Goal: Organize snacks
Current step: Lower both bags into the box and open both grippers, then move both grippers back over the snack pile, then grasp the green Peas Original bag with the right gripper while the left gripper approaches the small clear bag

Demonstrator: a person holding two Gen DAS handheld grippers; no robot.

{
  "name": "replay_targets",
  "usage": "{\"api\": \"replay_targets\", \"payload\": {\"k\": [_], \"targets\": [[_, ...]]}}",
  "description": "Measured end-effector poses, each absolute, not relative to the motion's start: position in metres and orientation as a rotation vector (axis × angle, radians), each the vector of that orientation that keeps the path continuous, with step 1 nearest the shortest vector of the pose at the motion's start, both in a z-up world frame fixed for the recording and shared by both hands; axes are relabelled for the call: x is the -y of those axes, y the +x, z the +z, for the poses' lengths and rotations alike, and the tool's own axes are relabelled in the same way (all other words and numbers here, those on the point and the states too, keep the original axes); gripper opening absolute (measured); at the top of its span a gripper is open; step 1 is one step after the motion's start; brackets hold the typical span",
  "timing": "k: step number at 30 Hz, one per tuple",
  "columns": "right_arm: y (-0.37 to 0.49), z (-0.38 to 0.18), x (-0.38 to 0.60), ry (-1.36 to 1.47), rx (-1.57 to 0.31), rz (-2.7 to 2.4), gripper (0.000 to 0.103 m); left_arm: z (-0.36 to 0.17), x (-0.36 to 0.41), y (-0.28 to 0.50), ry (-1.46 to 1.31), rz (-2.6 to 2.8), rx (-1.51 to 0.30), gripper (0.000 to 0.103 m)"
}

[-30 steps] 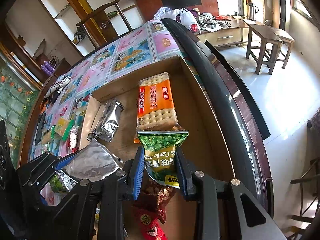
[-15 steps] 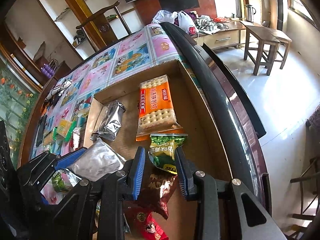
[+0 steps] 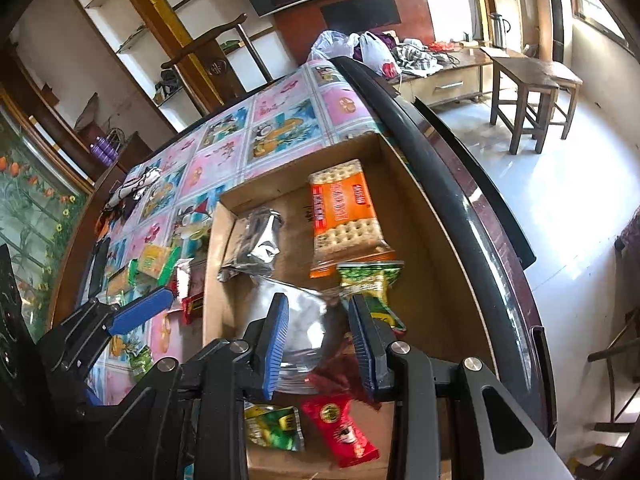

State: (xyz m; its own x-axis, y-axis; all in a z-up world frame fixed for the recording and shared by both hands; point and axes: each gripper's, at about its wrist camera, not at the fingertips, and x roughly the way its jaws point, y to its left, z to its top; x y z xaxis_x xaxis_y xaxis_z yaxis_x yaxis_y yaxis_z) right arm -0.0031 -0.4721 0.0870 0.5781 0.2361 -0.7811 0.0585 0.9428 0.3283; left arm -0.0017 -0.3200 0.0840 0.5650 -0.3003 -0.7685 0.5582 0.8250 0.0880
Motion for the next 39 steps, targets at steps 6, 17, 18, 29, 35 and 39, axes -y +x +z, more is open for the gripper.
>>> {"api": "replay_targets", "payload": {"k": [6, 17, 18, 29, 35, 39], "targets": [[-0.008, 0.098, 0.444, 0.310, -0.939, 0.143, 0.037, 0.096, 0.287, -0.005, 0.302, -0.471, -0.807, 0.064], [-0.008, 0.098, 0.370, 0.261, -0.974, 0.284, 0.040, 0.099, 0.182, -0.004, 0.153, -0.307, -0.842, 0.067], [-0.007, 0.097, 0.362, 0.256, -0.983, 0.299, 0.042, 0.096, 0.166, -0.003, 0.130, -0.279, -0.854, 0.067], [-0.008, 0.063, 0.295, 0.195, -1.120, 0.421, 0.045, 0.057, 0.031, -0.001, -0.070, -0.043, -0.973, 0.067], [-0.005, 0.056, 0.259, 0.143, -1.141, 0.468, 0.063, 0.051, 0.005, -0.005, -0.092, -0.027, -0.990, 0.067], [0.000, 0.045, 0.238, 0.114, -1.167, 0.477, 0.063, 0.048, -0.001, -0.001, -0.074, -0.051, -1.012, 0.068]]}}
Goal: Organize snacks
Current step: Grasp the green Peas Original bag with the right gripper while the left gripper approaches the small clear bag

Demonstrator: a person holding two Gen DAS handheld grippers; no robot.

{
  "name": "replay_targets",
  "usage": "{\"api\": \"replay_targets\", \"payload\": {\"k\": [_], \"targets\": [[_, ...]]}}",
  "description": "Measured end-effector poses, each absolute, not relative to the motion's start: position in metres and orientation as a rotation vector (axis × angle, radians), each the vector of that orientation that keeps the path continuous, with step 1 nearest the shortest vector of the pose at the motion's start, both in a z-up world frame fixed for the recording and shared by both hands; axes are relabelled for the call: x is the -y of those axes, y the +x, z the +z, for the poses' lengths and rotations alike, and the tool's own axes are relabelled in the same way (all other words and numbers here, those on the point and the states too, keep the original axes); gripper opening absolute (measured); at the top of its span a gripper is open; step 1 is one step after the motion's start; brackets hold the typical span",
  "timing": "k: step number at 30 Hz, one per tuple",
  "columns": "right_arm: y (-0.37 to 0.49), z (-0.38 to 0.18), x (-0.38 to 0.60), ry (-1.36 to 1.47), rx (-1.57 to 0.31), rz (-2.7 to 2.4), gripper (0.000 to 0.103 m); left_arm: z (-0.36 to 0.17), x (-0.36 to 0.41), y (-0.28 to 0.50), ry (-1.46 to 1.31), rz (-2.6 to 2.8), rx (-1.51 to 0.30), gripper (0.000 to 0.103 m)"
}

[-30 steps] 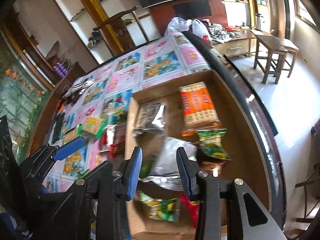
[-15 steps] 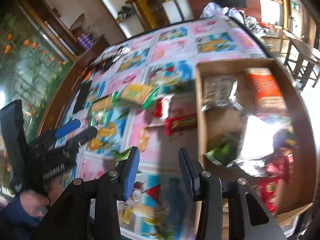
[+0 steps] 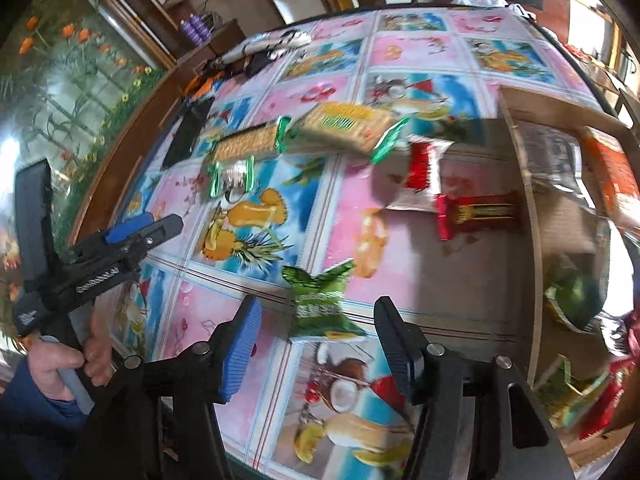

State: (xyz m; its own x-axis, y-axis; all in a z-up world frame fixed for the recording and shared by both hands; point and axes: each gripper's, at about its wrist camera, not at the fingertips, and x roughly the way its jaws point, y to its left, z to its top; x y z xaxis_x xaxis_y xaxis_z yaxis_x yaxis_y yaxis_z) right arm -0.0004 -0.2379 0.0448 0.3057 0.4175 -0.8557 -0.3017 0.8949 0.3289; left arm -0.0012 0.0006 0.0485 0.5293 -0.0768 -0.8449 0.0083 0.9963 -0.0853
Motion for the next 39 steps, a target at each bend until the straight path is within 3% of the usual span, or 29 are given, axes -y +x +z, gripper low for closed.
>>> {"api": "replay_targets", "payload": {"k": [5, 8, 18, 23, 28, 39], "targets": [[0.003, 0.028, 0.215, 0.016, -1.181, 0.449, 0.062, 0.047, -0.001, 0.016, -0.090, -0.092, -1.036, 0.075], [0.003, 0.023, 0.213, -0.017, -1.177, 0.434, 0.032, 0.043, 0.002, 0.034, -0.124, -0.116, -1.061, 0.077], [-0.007, 0.042, 0.237, 0.003, -1.108, 0.413, 0.032, 0.010, 0.023, 0.082, -0.101, -0.059, -1.111, 0.077], [-0.011, 0.051, 0.246, 0.017, -1.090, 0.407, 0.032, 0.011, 0.029, 0.081, -0.028, -0.012, -1.061, 0.042], [-0.012, 0.059, 0.243, -0.023, -1.062, 0.396, 0.032, 0.010, 0.029, 0.057, -0.004, 0.003, -1.024, 0.018], [-0.025, 0.072, 0.217, -0.214, -0.985, 0.423, 0.032, 0.010, 0.038, 0.001, 0.041, -0.012, -1.010, 0.013]]}}
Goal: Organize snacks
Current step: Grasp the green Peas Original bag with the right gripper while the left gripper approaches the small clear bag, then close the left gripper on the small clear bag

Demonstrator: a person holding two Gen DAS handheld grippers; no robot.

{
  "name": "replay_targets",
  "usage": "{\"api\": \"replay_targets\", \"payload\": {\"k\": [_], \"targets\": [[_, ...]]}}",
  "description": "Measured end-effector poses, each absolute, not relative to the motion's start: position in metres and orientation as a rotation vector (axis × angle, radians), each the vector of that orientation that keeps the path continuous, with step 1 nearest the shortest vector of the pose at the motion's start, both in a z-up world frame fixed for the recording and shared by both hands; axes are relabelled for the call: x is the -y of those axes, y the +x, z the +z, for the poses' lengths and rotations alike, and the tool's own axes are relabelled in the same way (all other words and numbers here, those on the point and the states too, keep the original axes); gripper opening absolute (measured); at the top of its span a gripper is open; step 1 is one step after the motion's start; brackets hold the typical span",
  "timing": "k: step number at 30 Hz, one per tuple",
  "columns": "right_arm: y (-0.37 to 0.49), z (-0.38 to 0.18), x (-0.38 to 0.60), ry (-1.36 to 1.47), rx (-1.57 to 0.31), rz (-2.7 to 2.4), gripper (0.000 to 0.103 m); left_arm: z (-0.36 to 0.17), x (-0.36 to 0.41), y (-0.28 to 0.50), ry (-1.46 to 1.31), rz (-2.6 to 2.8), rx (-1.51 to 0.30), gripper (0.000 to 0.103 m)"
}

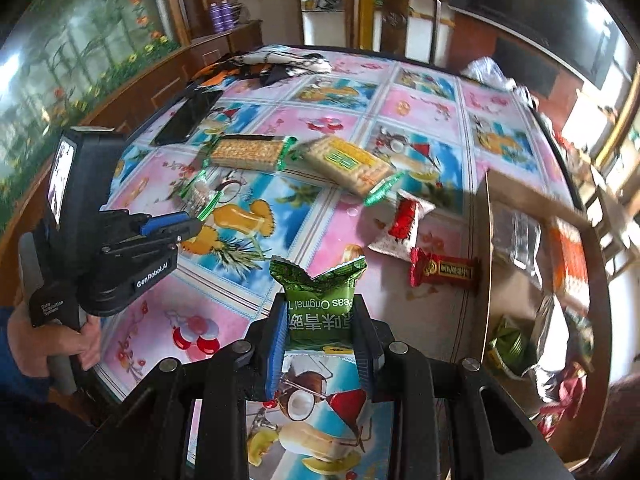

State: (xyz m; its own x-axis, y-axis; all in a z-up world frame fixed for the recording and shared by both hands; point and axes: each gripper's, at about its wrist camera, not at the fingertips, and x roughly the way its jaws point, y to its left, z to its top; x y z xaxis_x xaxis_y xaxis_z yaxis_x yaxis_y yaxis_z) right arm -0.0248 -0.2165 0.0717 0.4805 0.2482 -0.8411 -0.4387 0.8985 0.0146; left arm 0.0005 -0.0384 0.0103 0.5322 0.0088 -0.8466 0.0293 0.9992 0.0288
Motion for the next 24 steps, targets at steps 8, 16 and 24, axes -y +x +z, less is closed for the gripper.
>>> {"api": "replay_targets", "payload": {"k": [8, 16, 24], "targets": [[-0.034, 0.076, 0.206, -0.265, -0.949, 0.464, 0.032, 0.011, 0.040, -0.009, 0.038, -0.008, -1.020, 0.006], [-0.038, 0.077, 0.202, -0.274, -0.940, 0.488, 0.032, 0.011, 0.038, -0.017, 0.020, -0.004, -1.030, 0.004], [-0.042, 0.078, 0.199, -0.291, -0.933, 0.499, 0.032, 0.011, 0.038, -0.022, 0.016, 0.002, -1.031, 0.004]]}}
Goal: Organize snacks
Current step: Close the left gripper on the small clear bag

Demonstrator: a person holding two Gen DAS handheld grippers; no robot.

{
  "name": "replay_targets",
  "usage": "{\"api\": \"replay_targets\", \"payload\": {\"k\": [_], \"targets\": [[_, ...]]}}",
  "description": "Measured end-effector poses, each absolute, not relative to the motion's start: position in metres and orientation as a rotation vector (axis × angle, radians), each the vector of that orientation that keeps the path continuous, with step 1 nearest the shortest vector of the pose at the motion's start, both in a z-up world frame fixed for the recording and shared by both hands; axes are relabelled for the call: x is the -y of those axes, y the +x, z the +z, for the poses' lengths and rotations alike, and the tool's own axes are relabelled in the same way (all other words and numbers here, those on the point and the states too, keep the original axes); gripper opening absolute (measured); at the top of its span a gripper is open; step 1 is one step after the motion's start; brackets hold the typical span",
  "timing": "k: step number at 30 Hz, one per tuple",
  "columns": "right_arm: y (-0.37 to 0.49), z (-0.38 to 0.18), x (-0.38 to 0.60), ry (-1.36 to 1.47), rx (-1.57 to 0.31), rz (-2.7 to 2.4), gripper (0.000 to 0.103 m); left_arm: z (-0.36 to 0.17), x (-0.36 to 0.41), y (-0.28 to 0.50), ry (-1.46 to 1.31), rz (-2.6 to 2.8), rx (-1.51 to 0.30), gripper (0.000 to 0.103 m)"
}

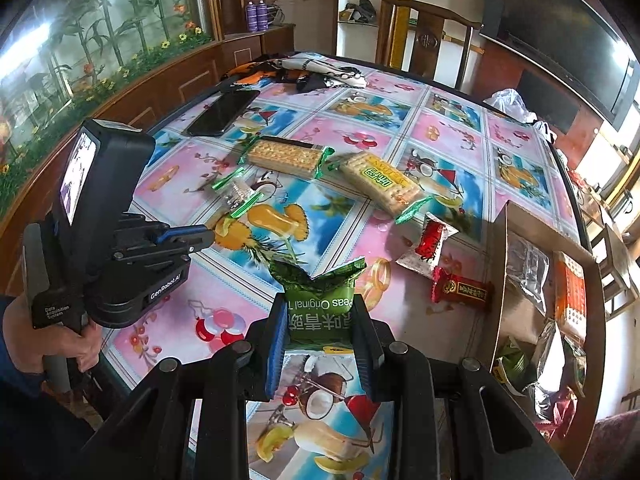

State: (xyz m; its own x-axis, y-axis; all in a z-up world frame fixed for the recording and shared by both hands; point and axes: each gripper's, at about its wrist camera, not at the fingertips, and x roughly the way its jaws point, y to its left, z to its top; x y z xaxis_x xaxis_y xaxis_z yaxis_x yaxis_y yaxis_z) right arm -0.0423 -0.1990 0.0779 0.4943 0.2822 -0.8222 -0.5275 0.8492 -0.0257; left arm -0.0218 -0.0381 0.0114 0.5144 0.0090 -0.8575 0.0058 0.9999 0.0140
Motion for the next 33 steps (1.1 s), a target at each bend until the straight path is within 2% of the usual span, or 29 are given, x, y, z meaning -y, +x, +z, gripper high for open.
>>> {"api": "replay_targets", "payload": {"k": [16, 18, 20, 21, 24, 26, 28, 33], "targets": [[-0.049, 0.080, 0.196, -0.300, -0.922, 0.511, 0.032, 0.027, 0.023, -0.030, -0.052, -0.003, -1.013, 0.005], [-0.049, 0.080, 0.196, -0.292, -0.924, 0.509, 0.032, 0.030, 0.016, -0.029, -0.077, -0.002, -1.017, 0.012], [-0.048, 0.080, 0.198, -0.278, -0.930, 0.511, 0.032, 0.033, 0.008, -0.031, -0.112, -0.001, -1.016, 0.038], [-0.048, 0.079, 0.198, -0.275, -0.932, 0.511, 0.032, 0.036, 0.002, -0.032, -0.130, 0.000, -1.009, 0.042], [-0.047, 0.079, 0.199, -0.271, -0.931, 0.511, 0.032, 0.039, -0.004, -0.031, -0.147, -0.012, -1.000, 0.046], [-0.047, 0.079, 0.200, -0.266, -0.934, 0.511, 0.032, 0.040, -0.002, -0.025, -0.129, -0.013, -1.002, 0.056], [-0.047, 0.078, 0.201, -0.260, -0.938, 0.513, 0.032, 0.042, 0.001, -0.016, -0.114, -0.013, -0.995, 0.060], [-0.047, 0.078, 0.204, -0.258, -0.943, 0.505, 0.032, 0.036, 0.017, 0.013, -0.020, -0.050, -1.011, 0.063]]}}
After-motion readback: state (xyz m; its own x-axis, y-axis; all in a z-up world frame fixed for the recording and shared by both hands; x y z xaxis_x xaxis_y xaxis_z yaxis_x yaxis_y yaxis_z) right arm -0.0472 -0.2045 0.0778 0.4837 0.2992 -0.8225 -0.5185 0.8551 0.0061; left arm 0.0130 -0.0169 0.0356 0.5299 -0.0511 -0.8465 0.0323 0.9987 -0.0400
